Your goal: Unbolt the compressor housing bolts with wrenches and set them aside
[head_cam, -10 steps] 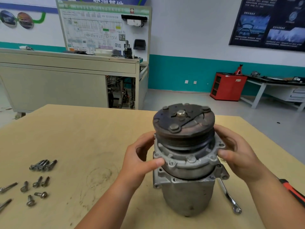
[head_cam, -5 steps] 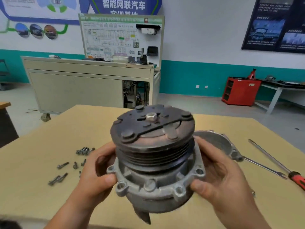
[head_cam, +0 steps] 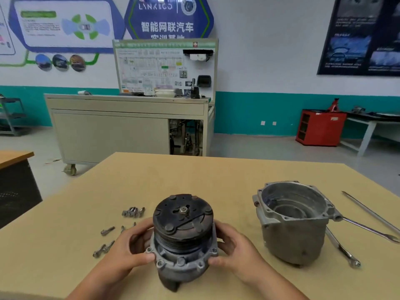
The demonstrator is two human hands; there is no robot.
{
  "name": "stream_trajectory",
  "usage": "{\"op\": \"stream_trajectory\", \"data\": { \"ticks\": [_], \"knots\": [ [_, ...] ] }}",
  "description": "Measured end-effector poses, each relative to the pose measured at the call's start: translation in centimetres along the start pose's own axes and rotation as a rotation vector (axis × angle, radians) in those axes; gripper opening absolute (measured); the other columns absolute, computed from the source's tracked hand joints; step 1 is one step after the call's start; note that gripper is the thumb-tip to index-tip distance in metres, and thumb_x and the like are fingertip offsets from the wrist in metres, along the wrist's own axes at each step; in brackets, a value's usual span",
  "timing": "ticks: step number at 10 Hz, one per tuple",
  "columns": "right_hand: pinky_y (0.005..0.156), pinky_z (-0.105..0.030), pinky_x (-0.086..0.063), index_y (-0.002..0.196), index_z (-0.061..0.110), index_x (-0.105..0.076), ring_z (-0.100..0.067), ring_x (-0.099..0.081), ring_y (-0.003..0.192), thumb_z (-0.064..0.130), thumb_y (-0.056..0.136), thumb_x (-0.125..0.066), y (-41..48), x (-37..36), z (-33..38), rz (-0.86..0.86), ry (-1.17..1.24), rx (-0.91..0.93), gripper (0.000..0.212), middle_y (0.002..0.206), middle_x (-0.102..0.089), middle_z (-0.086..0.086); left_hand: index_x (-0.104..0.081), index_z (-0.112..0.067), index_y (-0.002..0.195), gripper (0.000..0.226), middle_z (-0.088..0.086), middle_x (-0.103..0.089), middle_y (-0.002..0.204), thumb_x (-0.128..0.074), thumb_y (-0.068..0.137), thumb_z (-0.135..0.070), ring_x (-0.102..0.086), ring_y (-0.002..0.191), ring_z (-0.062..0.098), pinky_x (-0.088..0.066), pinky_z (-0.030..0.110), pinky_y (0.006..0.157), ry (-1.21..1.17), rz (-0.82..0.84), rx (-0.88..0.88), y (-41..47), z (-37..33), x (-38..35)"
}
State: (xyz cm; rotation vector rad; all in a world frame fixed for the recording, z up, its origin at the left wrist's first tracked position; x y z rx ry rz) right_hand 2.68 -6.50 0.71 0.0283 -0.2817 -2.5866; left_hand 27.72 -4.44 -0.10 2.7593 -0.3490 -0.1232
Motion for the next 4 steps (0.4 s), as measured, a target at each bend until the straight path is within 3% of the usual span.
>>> {"op": "stream_trajectory", "data": {
  "ticks": [1,2,3,4],
  "knots": [
    [0.089,-0.018,-0.045,0.124,0.024,-0.046,0.000,-0.053,0.117,0.047,0.049,-0.089,1.7,1.1,0.1,-0.031,-0.071,-0.035,0.090,0.134,-0.047,-0.005,-0.056,0.000,0.128,0.066,0.016,-0.062,0.128,-0.062,0.063,0.009,-0.061,0.116,0.029,-0.052,0.031,0.089,-0.002,-0.002,0.073,2.5,0.9,1.0],
    [0.086,-0.012,-0.045,0.123,0.029,-0.041,0.011,-0.048,0.114,0.009,0.074,-0.075,2.8,2.0,-0.6,-0.105,-0.120,-0.064,0.063,0.141,-0.042,-0.003,-0.050,0.002,0.129,0.073,0.016,-0.062,0.127,-0.068,0.058,0.003,-0.062,0.114,0.027,-0.054,0.030,0.086,-0.023,-0.051,0.148,4.8,2.0,1.5],
    [0.084,-0.005,-0.042,0.132,0.029,-0.034,0.012,-0.044,0.115,0.004,0.087,-0.063,3.4,2.3,-0.5,-0.175,-0.209,-0.129,0.059,0.144,-0.041,0.003,-0.050,0.002,0.129,0.070,0.014,-0.062,0.127,-0.065,0.061,0.001,-0.061,0.116,0.024,-0.053,0.027,0.087,-0.023,-0.043,0.196,6.5,2.1,1.4],
    [0.093,-0.010,-0.037,0.148,0.016,-0.018,-0.004,-0.040,0.128,0.023,0.090,-0.062,1.6,1.8,1.5,-0.208,-0.266,-0.262,0.073,0.150,-0.034,0.001,-0.052,-0.011,0.126,0.076,0.002,-0.064,0.126,-0.085,0.058,-0.012,-0.063,0.111,0.012,-0.053,0.019,0.081,0.019,-0.049,0.243,6.5,1.6,1.0]
  ]
}}
Point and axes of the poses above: each hand's wrist, its own y-axis towards the middle knuckle, its own x-axis out of the back of the hand, z = x × y, the point moved 2 cm from there along y, towards the middle knuckle
